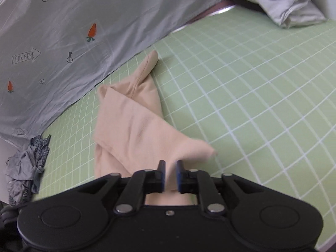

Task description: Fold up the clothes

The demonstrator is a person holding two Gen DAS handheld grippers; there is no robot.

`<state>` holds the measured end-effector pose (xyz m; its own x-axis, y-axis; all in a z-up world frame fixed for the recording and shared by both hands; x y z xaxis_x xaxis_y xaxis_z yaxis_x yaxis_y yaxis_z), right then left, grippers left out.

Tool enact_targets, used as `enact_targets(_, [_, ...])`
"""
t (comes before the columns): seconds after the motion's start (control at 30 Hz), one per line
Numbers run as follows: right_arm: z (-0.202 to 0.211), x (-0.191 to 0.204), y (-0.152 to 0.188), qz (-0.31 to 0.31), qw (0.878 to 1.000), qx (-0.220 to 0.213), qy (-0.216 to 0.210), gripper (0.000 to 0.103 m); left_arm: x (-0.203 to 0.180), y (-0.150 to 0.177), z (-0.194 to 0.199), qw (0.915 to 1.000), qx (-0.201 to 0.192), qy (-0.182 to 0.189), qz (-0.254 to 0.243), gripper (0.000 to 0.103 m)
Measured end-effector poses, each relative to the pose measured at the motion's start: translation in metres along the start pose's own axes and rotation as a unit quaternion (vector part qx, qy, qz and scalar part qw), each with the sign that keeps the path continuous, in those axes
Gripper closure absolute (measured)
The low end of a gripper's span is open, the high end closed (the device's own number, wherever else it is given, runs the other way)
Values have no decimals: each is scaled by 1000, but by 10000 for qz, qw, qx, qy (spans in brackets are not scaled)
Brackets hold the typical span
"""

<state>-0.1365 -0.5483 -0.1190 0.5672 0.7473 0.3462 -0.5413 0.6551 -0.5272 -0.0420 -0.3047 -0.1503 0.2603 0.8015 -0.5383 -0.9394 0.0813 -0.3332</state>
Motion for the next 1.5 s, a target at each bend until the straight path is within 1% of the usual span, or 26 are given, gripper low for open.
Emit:
enact_targets(0.03, [3,-2,1,78,9999,-62,42,74,3,4,2,10000,6,-43,-4,49])
enact_targets(0.13, [2,-3,-3,488,9983,-233,205,65,11,15,6,9999,16,-165,26,49])
enact_targets(0.2, [-6,-4,-1,748,9968,-194,224,58,15,18,9,9997,2,-227,59,49])
enact_targets(0.3, [-18,2,10,1325,9908,-65,251,54,18,23,12,9995,2,-310,78,48])
enact_targets(0.4, [-26,15,23,1958,9805,43,164,51,18,27,11,9994,39,-350,63,48])
enact_targets(0.5, [-28,26,35,2534,9667,-33,367,51,16,30,9,9993,78,-358,14,48])
enact_targets(0.6, [-29,34,42,2843,9580,-39,384,50,12,32,6,9994,107,-335,-30,47])
enact_targets(0.67, [-30,34,42,2846,9578,-35,400,48,9,33,5,9994,125,-330,-62,47])
enact_targets(0.7, [-31,34,42,2843,9578,-35,426,48,9,34,5,9993,132,-335,-79,46])
enact_targets(0.73, [-33,31,41,2826,9580,-30,489,53,8,35,5,9993,138,-340,-95,46])
enact_targets(0.77, [-35,29,41,2795,9587,-3,529,59,7,36,4,9992,145,-346,-112,46])
enact_targets(0.8, [-36,26,39,2739,9603,30,521,75,7,36,4,9992,147,-349,-126,45])
enact_targets(0.83, [-35,23,37,2655,9630,35,470,85,6,36,4,9992,143,-352,-134,45])
enact_targets(0.87, [-32,21,35,2565,9656,6,430,87,6,36,5,9992,139,-350,-140,44])
enact_targets(0.9, [-29,19,33,2491,9676,-25,401,93,6,36,4,9992,135,-345,-142,44])
enact_targets(0.93, [-27,20,31,2465,9683,-63,401,96,6,36,4,9992,128,-340,-138,44])
enact_targets(1.0, [-21,20,27,2420,9694,-140,384,97,6,37,4,9993,114,-330,-131,44])
enact_targets(1.13, [-4,25,23,2229,9744,-221,192,97,5,39,5,9993,107,-327,-142,44])
enact_targets(1.27, [20,33,24,1713,9847,-286,-154,97,5,44,8,9993,99,-342,-147,44])
enact_targets(1.37, [36,40,34,1443,9882,-185,-487,98,8,49,10,9992,94,-370,-131,43])
enact_targets(1.5, [38,51,56,1356,9867,151,-888,98,12,56,13,9990,111,-420,-102,43])
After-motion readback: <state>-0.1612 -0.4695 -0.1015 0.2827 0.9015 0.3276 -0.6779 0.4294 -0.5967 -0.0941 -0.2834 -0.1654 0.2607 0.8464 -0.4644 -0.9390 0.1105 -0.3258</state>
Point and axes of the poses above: each gripper's, at about its wrist camera, not at the fingertips, and z roughly against the way its jaws point, x to its left, y to its underside, the point moved 9 cm from there along -z, roughly the way its jaws point, and after that the axes turned 5 degrees about y, right-handed, at the moved point
